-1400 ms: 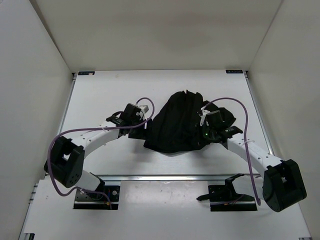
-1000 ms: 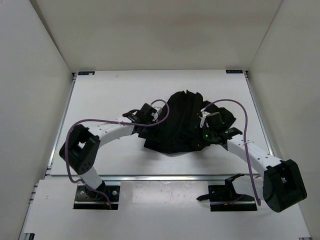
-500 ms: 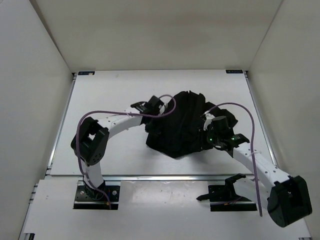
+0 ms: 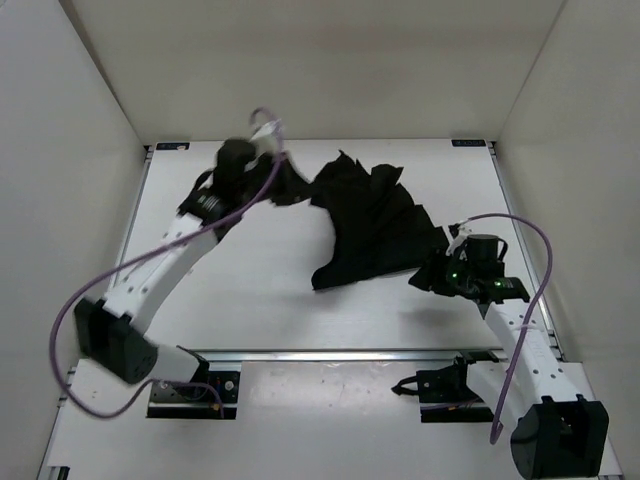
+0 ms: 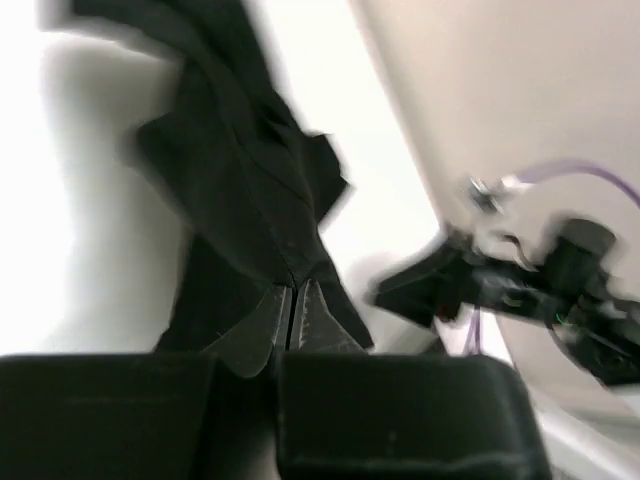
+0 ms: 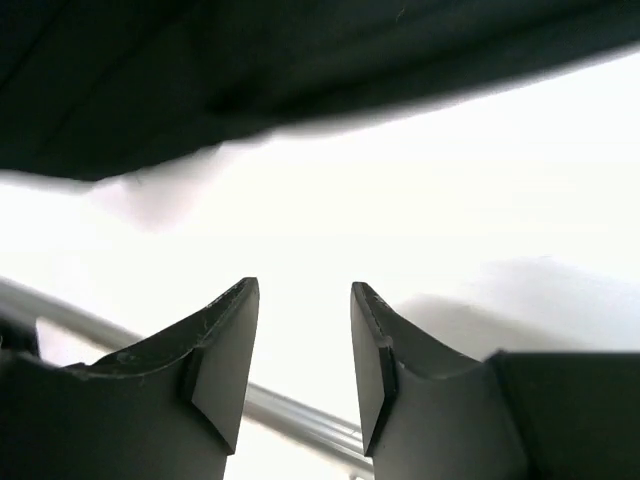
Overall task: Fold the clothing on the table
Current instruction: Flatten the skirt out, then fold the skirt
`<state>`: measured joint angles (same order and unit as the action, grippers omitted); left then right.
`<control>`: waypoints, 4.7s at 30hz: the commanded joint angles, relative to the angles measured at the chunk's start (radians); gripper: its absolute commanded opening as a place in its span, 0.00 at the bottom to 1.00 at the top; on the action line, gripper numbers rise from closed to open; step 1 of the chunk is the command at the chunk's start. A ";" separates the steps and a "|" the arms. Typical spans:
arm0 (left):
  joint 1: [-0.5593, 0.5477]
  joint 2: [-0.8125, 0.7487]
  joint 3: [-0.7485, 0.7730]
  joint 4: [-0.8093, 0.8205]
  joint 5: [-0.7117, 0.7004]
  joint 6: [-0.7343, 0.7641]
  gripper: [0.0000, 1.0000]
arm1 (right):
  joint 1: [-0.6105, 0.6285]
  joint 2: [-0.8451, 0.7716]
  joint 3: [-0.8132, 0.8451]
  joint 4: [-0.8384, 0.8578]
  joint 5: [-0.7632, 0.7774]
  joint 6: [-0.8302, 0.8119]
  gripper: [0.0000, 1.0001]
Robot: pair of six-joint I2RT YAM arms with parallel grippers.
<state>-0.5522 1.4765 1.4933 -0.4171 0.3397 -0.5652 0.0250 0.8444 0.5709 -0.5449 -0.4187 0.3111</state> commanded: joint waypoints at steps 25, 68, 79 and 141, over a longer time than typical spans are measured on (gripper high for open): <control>0.337 -0.527 -0.920 0.015 -0.280 0.002 0.00 | 0.648 0.551 0.053 0.566 0.098 0.713 0.52; 0.327 -0.485 -0.991 0.214 -0.065 -0.119 0.00 | 0.253 0.741 0.689 -0.297 0.156 -0.007 0.23; 0.291 -0.528 -1.249 0.291 -0.059 -0.170 0.00 | 0.228 0.456 0.184 -0.012 0.095 0.215 0.30; 0.518 -0.097 -0.442 0.606 0.357 -0.472 0.00 | -0.074 0.658 0.934 0.138 -0.404 0.319 0.00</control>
<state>-0.0315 1.4261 1.3369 0.1020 0.6624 -1.0248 -0.0284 1.5852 1.7245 -0.5617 -0.7887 0.6022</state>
